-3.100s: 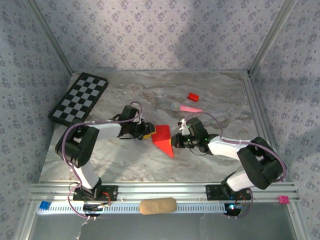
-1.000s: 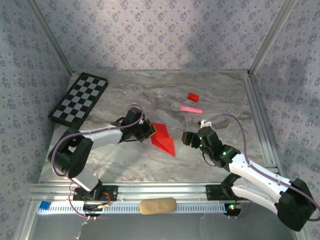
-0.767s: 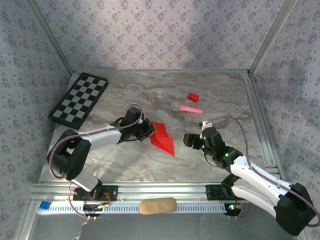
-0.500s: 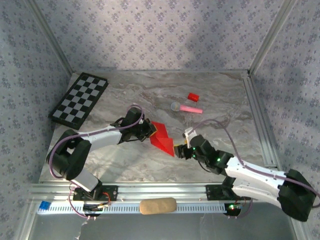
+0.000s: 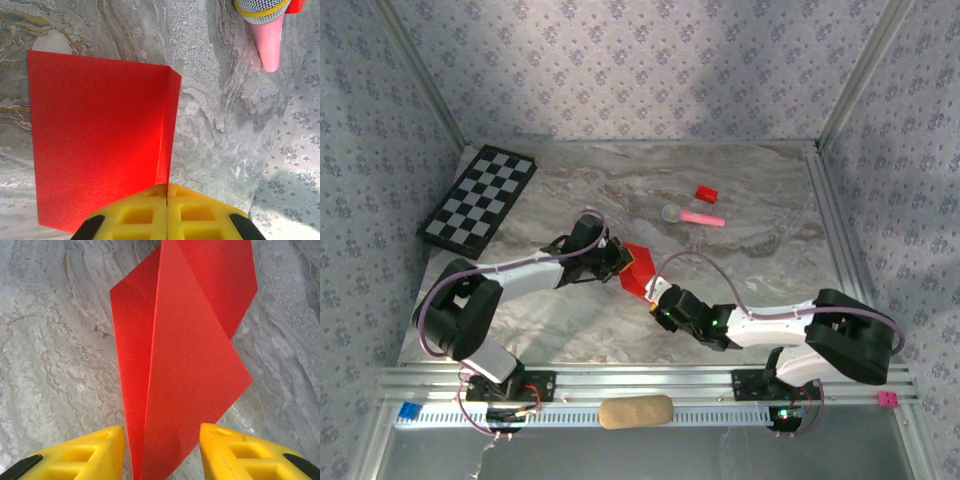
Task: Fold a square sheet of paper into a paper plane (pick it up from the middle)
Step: Fourth fold the wing at the center of the table.
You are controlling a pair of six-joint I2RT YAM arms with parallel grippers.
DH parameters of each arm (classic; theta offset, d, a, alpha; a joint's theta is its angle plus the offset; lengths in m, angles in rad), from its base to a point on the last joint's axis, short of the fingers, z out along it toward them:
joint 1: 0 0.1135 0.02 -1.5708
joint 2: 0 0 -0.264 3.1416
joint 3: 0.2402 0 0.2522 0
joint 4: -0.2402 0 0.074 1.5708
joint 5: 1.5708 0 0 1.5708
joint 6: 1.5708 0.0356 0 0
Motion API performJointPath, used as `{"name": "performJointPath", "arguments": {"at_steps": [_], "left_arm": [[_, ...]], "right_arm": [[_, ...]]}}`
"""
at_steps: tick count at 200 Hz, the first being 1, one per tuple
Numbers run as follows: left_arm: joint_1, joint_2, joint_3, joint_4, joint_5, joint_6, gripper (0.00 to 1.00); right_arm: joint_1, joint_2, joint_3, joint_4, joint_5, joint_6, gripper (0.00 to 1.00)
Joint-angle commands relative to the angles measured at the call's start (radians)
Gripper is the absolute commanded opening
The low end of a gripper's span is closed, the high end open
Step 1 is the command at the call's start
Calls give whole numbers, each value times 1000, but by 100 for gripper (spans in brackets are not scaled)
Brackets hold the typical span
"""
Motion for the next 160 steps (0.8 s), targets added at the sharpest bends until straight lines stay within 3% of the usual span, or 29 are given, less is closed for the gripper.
{"name": "performJointPath", "arguments": {"at_steps": [1,67,160], "left_arm": [[-4,-23,-5,-2,1,-15,9],[-4,-20,-1,-7,5,-7,9],[1,-18,2,-15,8,-1,10]], "right_arm": [[8,34,36,34,32,-49,44],[5,99,70,23,79,-2,41],[3,127,75,46,84,52,27]]}}
